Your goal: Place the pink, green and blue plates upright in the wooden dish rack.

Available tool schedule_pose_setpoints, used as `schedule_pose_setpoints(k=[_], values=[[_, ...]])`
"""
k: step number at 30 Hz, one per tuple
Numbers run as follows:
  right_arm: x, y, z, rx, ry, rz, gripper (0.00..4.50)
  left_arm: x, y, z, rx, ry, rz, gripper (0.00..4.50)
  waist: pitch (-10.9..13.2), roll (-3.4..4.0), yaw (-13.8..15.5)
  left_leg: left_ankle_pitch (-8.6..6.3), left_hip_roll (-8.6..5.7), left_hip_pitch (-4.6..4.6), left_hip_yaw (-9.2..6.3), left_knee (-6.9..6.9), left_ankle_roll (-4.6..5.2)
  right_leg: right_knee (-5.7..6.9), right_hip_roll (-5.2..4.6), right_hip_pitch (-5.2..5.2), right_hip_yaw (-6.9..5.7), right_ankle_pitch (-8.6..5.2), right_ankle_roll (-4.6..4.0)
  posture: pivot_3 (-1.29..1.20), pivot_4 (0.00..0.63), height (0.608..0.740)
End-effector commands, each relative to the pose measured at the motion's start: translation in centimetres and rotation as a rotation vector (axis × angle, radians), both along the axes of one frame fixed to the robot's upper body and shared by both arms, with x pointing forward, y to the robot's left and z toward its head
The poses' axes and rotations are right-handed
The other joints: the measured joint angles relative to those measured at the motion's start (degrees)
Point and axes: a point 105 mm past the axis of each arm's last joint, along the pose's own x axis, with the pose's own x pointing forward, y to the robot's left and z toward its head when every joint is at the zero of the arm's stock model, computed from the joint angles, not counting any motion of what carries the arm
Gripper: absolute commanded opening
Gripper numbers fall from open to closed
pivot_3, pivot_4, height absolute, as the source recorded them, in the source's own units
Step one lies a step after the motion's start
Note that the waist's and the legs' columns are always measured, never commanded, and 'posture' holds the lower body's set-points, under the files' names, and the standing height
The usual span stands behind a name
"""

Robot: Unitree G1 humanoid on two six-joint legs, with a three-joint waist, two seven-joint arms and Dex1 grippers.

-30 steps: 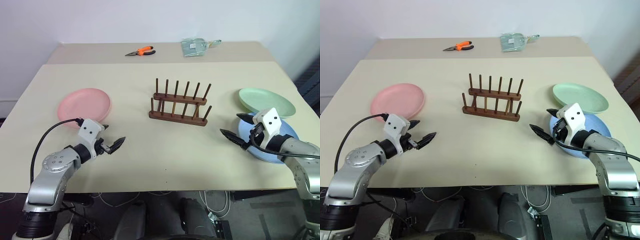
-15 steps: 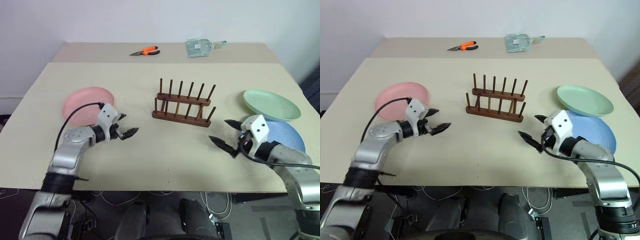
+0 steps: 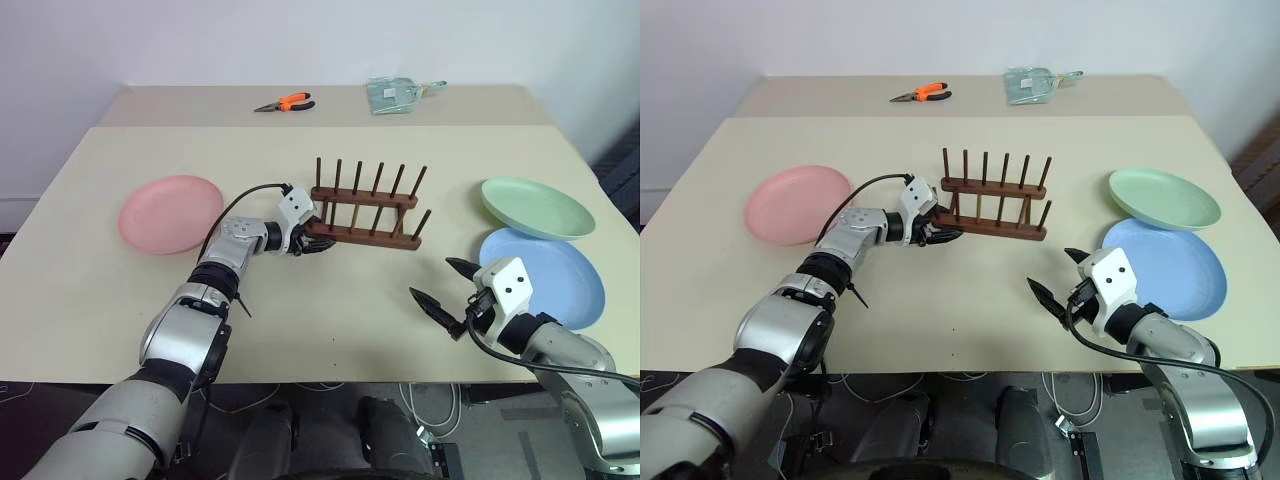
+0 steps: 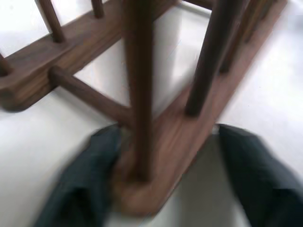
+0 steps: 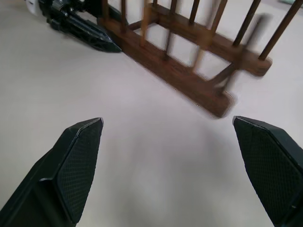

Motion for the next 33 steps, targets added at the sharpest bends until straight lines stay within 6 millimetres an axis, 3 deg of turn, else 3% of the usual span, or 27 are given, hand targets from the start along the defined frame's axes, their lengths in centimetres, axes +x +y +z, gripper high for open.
schedule_pose_setpoints(k=[1, 2, 12, 16, 19, 20, 22, 23, 26, 29, 30, 31, 33], values=[[-0.1, -0.3, 1.4, -0.023, -0.066, -0.004, 4.50, -1.2, -0.3, -0.4, -0.003, -0.005, -0.095, 1.18, 0.00, 0.00, 0.03, 0.00, 0.00, -0.01, 0.00, -0.01, 0.00, -0.02, 0.00, 0.00, 0.01, 0.00, 0.00, 0.00, 0.150, 0.740], [-0.2, -0.6, 1.4, -0.033, -0.064, -0.007, 4.50, -1.6, -0.4, -0.3, -0.005, -0.019, -0.125, 0.78, -0.02, 0.00, 0.09, 0.00, 0.00, -0.01, -0.01, -0.01, 0.00, 0.00, 0.00, 0.00, 0.01, 0.01, -0.01, 0.00, 0.150, 0.740], [-1.0, -4.3, 0.9, -0.125, 0.015, -0.015, 4.50, -8.3, 0.2, 0.1, 0.030, -0.070, -0.398, 0.78, -0.03, 0.04, 0.14, 0.00, 0.02, -0.02, -0.03, -0.02, 0.00, 0.01, 0.00, 0.01, 0.05, 0.11, -0.22, 0.00, 0.150, 0.740], [-1.4, -5.3, 0.6, -0.150, 0.042, -0.022, 4.50, -8.5, 0.7, -0.1, 0.048, -0.055, -0.369, 2.58, -0.03, 0.05, 0.28, 0.00, 0.02, -0.01, -0.04, -0.01, 0.00, 0.02, 0.01, 0.01, 0.05, 0.10, -0.22, 0.00, 0.150, 0.740], [-1.7, -5.3, 0.1, -0.170, 0.066, -0.010, 4.50, -7.7, 1.9, -0.6, 0.090, -0.054, -0.281, 3.96, -0.03, 0.05, 0.22, 0.00, 0.02, 0.00, -0.04, 0.00, 0.00, 0.02, 0.01, 0.02, 0.04, 0.01, -0.09, 0.00, 0.150, 0.740], [-1.9, -5.1, -0.2, -0.171, 0.082, 0.004, 4.24, -7.7, 2.5, -0.8, 0.098, -0.043, -0.261, 4.37, -0.03, 0.05, 0.20, 0.00, 0.02, 0.00, -0.04, 0.00, 0.00, 0.02, 0.01, 0.02, 0.04, 0.00, -0.06, 0.00, 0.150, 0.740], [-2.5, -4.1, -0.9, -0.171, 0.118, 0.046, 3.64, -8.4, 4.1, -1.2, 0.107, -0.003, -0.227, 4.39, -0.04, 0.06, -0.06, 0.00, 0.05, 0.01, -0.04, -0.04, 0.00, 0.03, 0.01, 0.00, 0.04, 0.01, -0.08, 0.00, 0.150, 0.740], [-2.6, -3.8, -1.2, -0.170, 0.131, 0.058, 3.21, -8.9, 4.6, -1.3, 0.107, 0.018, -0.219, 4.22, -0.06, 0.08, -0.27, 0.00, 0.06, 0.04, -0.03, -0.06, 0.00, 0.04, 0.02, 0.00, 0.04, 0.01, -0.09, 0.00, 0.150, 0.740], [-2.8, -2.6, -1.9, -0.177, 0.148, 0.084, 1.67, -11.8, 5.2, -1.1, 0.076, 0.118, -0.264, 2.97, -0.10, 0.16, -1.00, 0.00, 0.11, 0.05, -0.03, -0.11, 0.00, 0.08, 0.03, -0.03, 0.06, -0.01, -0.11, 0.00, 0.150, 0.740], [-2.4, -1.6, -2.6, -0.168, 0.152, 0.087, 0.12, -14.7, 3.7, -1.2, 0.052, 0.171, -0.322, 1.49, -0.13, 0.20, -1.09, -0.01, 0.12, 0.05, -0.04, -0.09, 0.00, 0.06, -0.01, 0.00, 0.06, -0.12, -0.24, 0.00, 0.150, 0.740], [-2.1, -1.5, -3.0, -0.172, 0.152, 0.081, 0.00, -15.4, 2.8, -1.3, 0.044, 0.167, -0.325, 0.86, -0.13, 0.20, -0.90, -0.01, 0.12, 0.03, -0.04, -0.06, 0.00, 0.04, -0.03, 0.01, 0.06, -0.14, -0.25, 0.00, 0.150, 0.740], [-1.7, -1.4, -3.6, -0.186, 0.153, 0.066, 0.00, -15.3, 1.8, -1.7, 0.028, 0.142, -0.292, 0.54, -0.13, 0.20, -0.72, -0.01, 0.12, -0.01, -0.07, -0.03, 0.00, 0.01, -0.04, 0.02, 0.06, -0.16, -0.27, 0.00, 0.150, 0.740], [-0.7, -1.2, -4.2, -0.218, 0.142, 0.039, 0.00, -14.4, 0.6, -2.4, 0.023, 0.098, -0.193, 0.54, -0.14, 0.20, 0.08, -0.01, 0.11, 0.00, -0.07, 0.00, 0.00, -0.05, -0.08, 0.06, 0.07, -0.15, -0.27, 0.00, 0.150, 0.740]])
